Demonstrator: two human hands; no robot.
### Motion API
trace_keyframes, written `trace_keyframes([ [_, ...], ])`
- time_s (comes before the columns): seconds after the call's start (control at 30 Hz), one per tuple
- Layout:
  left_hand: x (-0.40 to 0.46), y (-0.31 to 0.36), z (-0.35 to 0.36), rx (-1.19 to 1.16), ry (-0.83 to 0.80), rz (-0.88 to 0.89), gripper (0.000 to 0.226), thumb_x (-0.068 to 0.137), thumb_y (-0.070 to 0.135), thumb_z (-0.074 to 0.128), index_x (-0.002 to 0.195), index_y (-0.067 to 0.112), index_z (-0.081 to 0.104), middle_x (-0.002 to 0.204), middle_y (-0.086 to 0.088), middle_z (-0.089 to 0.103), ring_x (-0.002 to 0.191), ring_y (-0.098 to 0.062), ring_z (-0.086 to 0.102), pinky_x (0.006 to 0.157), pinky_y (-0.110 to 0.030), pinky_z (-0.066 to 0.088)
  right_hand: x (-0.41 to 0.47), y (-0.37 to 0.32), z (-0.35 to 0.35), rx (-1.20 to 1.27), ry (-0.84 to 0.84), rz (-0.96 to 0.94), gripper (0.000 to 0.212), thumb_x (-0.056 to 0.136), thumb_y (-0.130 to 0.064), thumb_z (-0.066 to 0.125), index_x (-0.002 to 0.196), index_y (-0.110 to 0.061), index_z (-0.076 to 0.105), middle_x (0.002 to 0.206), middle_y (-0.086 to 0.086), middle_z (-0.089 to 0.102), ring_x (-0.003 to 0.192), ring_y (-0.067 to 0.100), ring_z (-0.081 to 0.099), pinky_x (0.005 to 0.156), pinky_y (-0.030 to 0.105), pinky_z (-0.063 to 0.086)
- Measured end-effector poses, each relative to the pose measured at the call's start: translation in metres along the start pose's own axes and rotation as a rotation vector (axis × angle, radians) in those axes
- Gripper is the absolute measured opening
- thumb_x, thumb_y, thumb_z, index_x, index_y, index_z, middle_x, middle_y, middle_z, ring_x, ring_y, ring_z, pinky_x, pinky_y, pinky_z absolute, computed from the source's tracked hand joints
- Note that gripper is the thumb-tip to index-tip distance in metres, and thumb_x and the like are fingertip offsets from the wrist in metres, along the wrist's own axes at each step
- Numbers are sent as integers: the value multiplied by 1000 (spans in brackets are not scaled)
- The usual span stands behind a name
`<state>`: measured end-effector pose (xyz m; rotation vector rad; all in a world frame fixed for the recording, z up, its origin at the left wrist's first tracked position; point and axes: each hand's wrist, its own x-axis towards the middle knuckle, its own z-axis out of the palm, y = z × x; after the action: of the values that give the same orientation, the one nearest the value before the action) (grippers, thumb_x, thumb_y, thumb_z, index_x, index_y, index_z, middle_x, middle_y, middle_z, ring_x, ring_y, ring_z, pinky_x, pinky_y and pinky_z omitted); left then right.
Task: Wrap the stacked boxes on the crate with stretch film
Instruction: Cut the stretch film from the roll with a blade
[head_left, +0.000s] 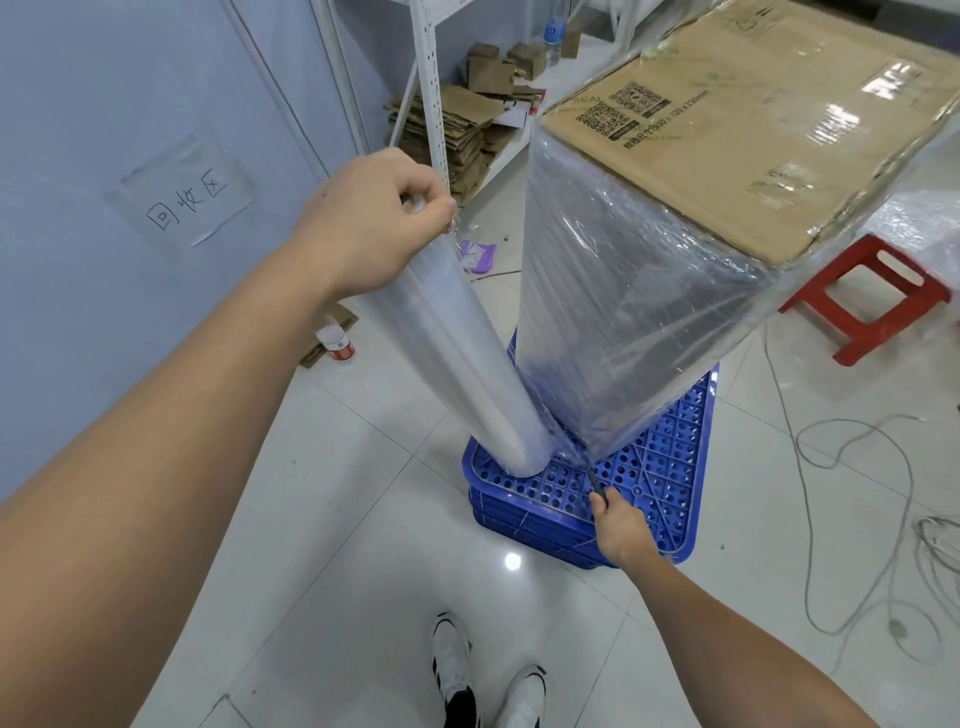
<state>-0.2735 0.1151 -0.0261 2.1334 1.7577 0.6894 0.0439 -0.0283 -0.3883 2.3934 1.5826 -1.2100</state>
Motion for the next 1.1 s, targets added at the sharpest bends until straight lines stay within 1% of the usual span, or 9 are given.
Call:
trace_keyframes([
  [0.13,-3,0,0,-9,11,-10,32,87,53,49,87,31,73,106,4,61,97,-22,57,92,-51,49,7,-3,0,-28,-18,11,35,106,-42,26,104,-12,45,98,18,61,89,37,59,66,38,43],
  [0.3,-5,1,0,2,7,-14,29,89,55,49,84,36,70,107,6,61,101,-20,56,94,-52,49,17,-8,-3,-28,-27,24,35,105,-44,25,103,-15,45,102,20,61,84,35,56,69,40,44],
  [0.43,-8,3,0,-10,-2,-8,30,89,55,48,85,35,71,106,6,60,99,-20,57,93,-52,49,18,-6,-4,-38,-42,34,39,105,-43,27,111,-11,49,104,21,62,90,37,58,72,40,47],
  [0.6,-9,0,0,-16,20,-25,25,86,55,49,79,39,67,104,7,61,99,-22,57,94,-51,49,17,-3,-4,-72,-45,34,38,106,-41,27,115,-11,49,106,20,63,95,37,61,75,41,50],
  [0.73,-8,-1,1,-32,31,-35,23,85,53,51,76,41,67,102,8,61,95,-20,56,93,-52,49,21,-4,-4,-108,-51,34,39,106,-41,27,114,-11,49,106,20,63,95,37,60,76,42,51],
  [0.87,-5,-2,2,-17,32,-26,25,87,53,51,79,36,68,102,7,60,93,-18,55,92,-51,49,23,-6,-6,-145,-55,48,39,106,-41,27,118,-11,48,111,20,62,98,37,59,73,40,48],
  [1.0,-1,1,3,-5,13,-17,28,87,56,48,78,37,68,104,9,61,94,-19,56,92,-50,50,27,-7,-8,-166,-75,76,42,106,-41,26,123,-9,48,115,20,61,100,36,58,72,39,45],
  [1.07,1,3,4,-1,9,-20,29,87,56,48,79,37,68,104,8,61,95,-19,56,92,-50,50,29,-9,-11,-186,-91,69,43,107,-38,27,126,-7,48,119,20,59,105,36,58,75,40,46],
  [1.1,2,4,3,3,6,-23,30,87,56,48,80,37,69,104,8,61,95,-19,57,92,-51,50,29,-10,-12,-225,-106,56,42,107,-34,28,129,-4,48,123,20,58,109,37,58,79,40,47],
])
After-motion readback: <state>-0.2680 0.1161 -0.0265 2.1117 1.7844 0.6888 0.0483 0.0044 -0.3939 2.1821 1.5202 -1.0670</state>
